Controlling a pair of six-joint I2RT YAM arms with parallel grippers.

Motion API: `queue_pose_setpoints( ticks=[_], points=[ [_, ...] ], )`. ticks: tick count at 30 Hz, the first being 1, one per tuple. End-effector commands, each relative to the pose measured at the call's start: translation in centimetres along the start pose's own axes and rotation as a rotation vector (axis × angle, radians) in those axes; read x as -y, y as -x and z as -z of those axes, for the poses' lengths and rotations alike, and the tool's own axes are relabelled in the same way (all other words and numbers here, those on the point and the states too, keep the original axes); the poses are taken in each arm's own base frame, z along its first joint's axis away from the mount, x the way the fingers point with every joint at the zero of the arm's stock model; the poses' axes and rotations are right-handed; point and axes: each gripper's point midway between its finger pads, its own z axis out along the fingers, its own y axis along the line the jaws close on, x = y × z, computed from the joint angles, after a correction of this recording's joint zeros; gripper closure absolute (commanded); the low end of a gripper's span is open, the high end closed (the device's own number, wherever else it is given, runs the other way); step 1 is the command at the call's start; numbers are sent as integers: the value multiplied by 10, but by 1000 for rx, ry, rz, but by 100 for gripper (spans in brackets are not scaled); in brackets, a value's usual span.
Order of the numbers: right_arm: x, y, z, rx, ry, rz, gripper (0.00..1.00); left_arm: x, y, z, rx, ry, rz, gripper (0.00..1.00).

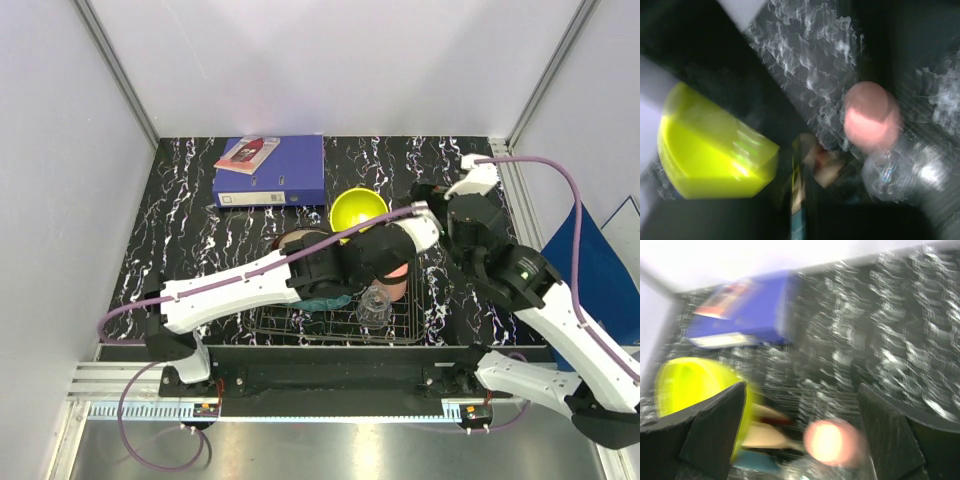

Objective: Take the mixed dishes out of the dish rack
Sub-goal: Pick up the bowl from the dish rack.

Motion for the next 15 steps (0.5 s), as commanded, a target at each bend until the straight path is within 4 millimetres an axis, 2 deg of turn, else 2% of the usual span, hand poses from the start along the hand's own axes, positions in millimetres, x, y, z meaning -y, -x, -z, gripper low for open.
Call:
queue_pose_setpoints(
  ticks=[1,2,3,4,6,7,9,10,11,12,13,14,15],
  points=[
    [21,30,31,48,-59,21,0,8,8,17,90,-202,-295,100],
    [27,34,35,63,-81,22,0,9,7,18,106,-226,-295,100],
    [29,39,39,72,-85,19,0,10,14,20,158,-240,-307,100],
    [34,40,43,72,-97,25,0,15,3,27,181,-292,-329,100],
    [35,41,46,67,-100,29,0,17,7,35,264,-325,-378,100],
    [36,37,46,45,-108,42,0,22,-3,44,293,-375,-402,100],
    [34,37,44,26,-116,53,0,24,-2,54,365,-415,-456,100],
    [34,34,44,4,-118,68,0,32,-7,67,418,-491,-479,100],
    [30,41,45,9,-110,61,0,37,-8,75,453,-530,-506,100],
    [26,39,41,-11,-107,75,0,33,-7,91,519,-553,-546,100],
    [22,36,41,-44,-89,92,0,42,-11,99,556,-614,-568,100],
    [14,45,44,-45,-62,81,0,42,-11,106,585,-630,-583,100],
    [9,41,37,-78,-57,103,0,42,-12,110,608,-639,-612,100]
  ],
)
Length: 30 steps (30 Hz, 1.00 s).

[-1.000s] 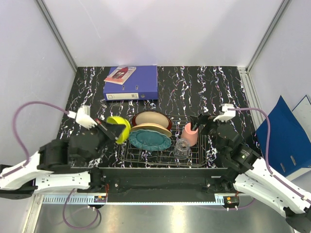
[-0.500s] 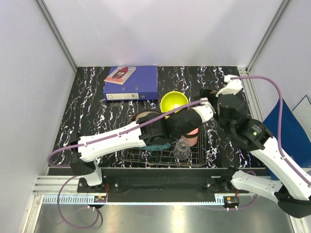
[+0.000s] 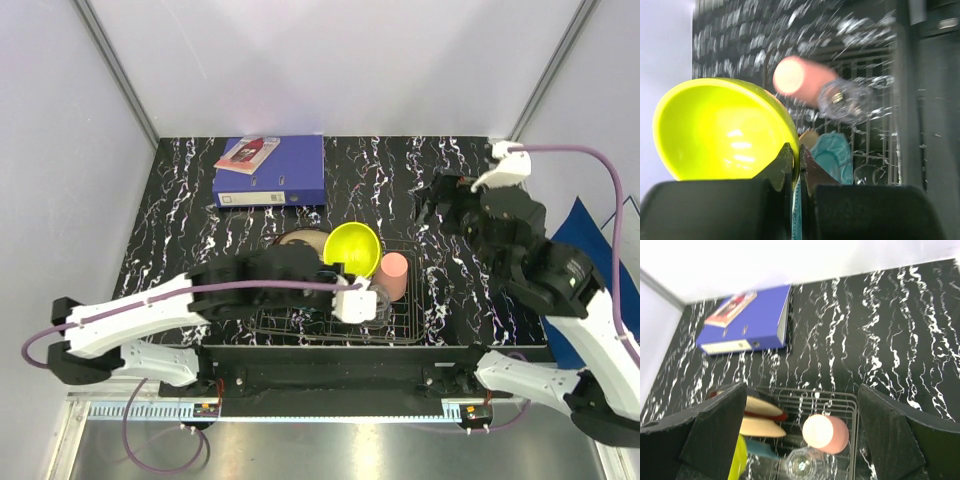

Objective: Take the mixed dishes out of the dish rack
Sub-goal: Pick up the bowl from the dish rack.

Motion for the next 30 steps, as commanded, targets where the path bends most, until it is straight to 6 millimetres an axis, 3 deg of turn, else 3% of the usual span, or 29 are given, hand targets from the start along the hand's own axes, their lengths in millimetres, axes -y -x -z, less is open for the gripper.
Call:
queue_pose_setpoints(
  ticks=[1,4,9,17,21,30],
  points=[
    [-25,-11,-5,-144,82,74,0,8,58,36,336,-83,-199,100],
    [-45,-14,-5,-217,181,62,2,14,57,41,335,-127,-219,100],
    [-63,-13,1,-273,266,33,12,12,40,29,262,-178,-215,100],
    [-68,-23,18,-350,323,24,11,-18,20,11,213,-161,-174,100],
    [-66,-46,14,-434,318,62,14,-34,22,5,209,-150,-174,100],
    [-69,-81,-3,-521,313,82,16,-37,27,-10,209,-174,-183,100]
  ],
)
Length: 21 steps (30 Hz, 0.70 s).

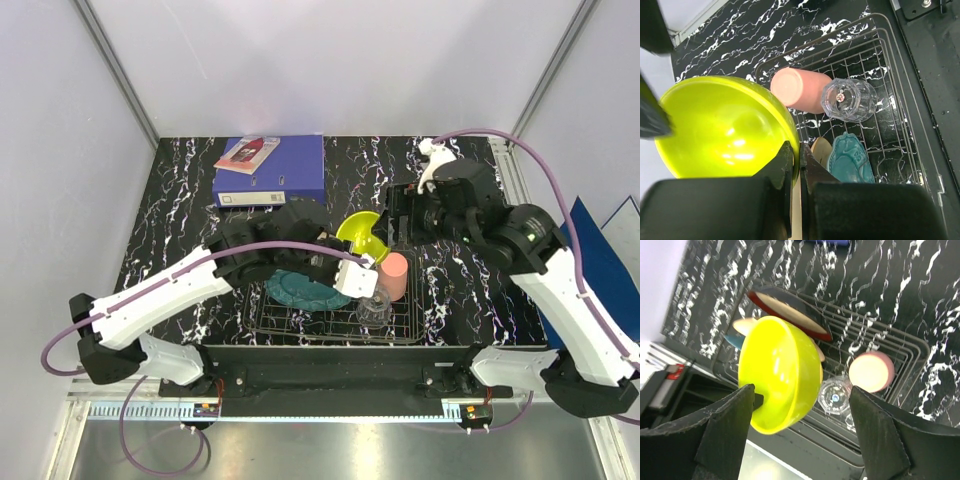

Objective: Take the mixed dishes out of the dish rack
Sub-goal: Pick up the bowl from the dish rack.

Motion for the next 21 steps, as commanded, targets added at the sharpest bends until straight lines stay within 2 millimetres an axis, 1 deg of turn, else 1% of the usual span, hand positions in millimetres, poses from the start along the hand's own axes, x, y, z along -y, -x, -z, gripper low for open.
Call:
queue_pose_setpoints(
  ticks=[1,2,4,5,7,8,11,16,17,18,19,20,21],
  points=[
    [-1,-8,-15,-34,9,8,18,-19,31,4,103,35,-57,100],
    [1,-9,-19,-41,2,8,20,-19,32,4,108,33,-54,100],
    [6,-13,-26,-46,-23,11,28,-19,34,3,113,28,-54,100],
    [7,-13,-28,-44,-27,12,42,-19,34,3,111,31,-52,100],
    [13,-17,-33,-53,-54,15,57,-19,34,4,108,34,-50,100],
    [14,-17,-34,-52,-58,16,74,-20,33,4,104,39,-49,100],
    [19,-21,-39,-64,-87,21,100,-20,32,6,101,46,-46,100],
    [28,-23,-43,-59,-130,20,100,-25,38,14,116,80,-49,100],
    [32,-19,-42,-43,-154,20,100,-31,36,16,105,110,-44,95],
    [33,-15,-40,-26,-163,17,100,-39,40,18,114,153,-42,84],
    [33,-11,-36,-7,-170,14,100,-47,41,23,114,198,-13,38],
    [39,-5,-33,17,-200,12,100,-60,35,27,80,279,13,1],
    [38,5,-27,48,-204,6,100,-76,42,35,103,361,17,1]
  ],
)
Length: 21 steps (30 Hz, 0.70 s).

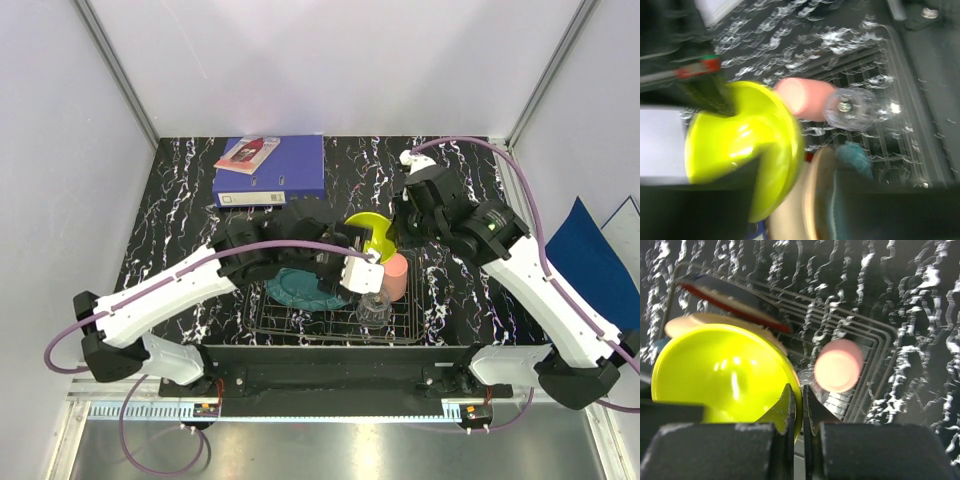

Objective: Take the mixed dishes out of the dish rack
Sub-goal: Pick up the bowl from the dish rack, then place the bowl at the corner of the board.

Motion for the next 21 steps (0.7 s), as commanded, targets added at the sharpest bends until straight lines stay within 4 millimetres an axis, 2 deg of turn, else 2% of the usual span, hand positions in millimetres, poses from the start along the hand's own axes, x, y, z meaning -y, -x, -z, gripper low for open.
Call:
queue_pose_setpoints(
  ticks=[1,2,3,4,5,6,7,8,9,10,11,12,13,14,15,16,17,18,19,20,21],
  points=[
    [11,42,25,171,-50,-58,100,-73,35,48,93,391,37,1],
    [16,48,29,187,-68,-69,100,-84,33,57,78,463,52,1],
    [24,62,36,223,-84,-100,100,-97,43,68,130,543,80,1],
    [30,68,39,241,-97,-118,100,-108,37,86,118,651,124,1],
    [35,79,45,270,-102,-141,100,-126,48,106,180,773,164,1],
    [54,90,48,296,-143,-188,100,-133,49,123,223,862,263,1],
    [60,98,44,307,-157,-216,100,-146,36,148,200,1017,364,1],
    [68,111,50,343,-170,-246,100,-154,34,164,227,1098,438,1],
    [85,120,41,344,-218,-302,100,-158,35,180,275,1152,551,1],
    [93,131,40,370,-228,-342,100,-161,25,193,254,1211,620,1],
    [100,142,38,398,-232,-381,100,-155,14,191,197,1204,673,1],
    [123,152,28,414,-269,-473,100,-157,16,197,232,1221,763,1],
    [129,167,24,461,-253,-514,100,-154,9,200,206,1244,800,1],
    [140,172,15,475,-269,-554,100,-148,2,198,179,1238,825,1],
    [157,175,-6,468,-304,-604,100,-142,-3,197,188,1238,867,1],
    [184,183,-13,507,-376,-640,100,-137,-8,198,179,1245,875,1],
    [201,189,-19,517,-417,-663,100,-132,-11,196,209,1244,931,1],
    [227,183,-54,455,-480,-693,100,-121,-20,198,211,1249,957,1],
    [260,180,-60,445,-536,-741,100,-115,-26,199,214,1258,981,1],
    [280,182,-66,449,-562,-776,100,-110,-29,199,241,1259,1021,1],
    [302,175,-91,418,-592,-811,100,-98,-36,199,246,1242,1037,1]
  ],
)
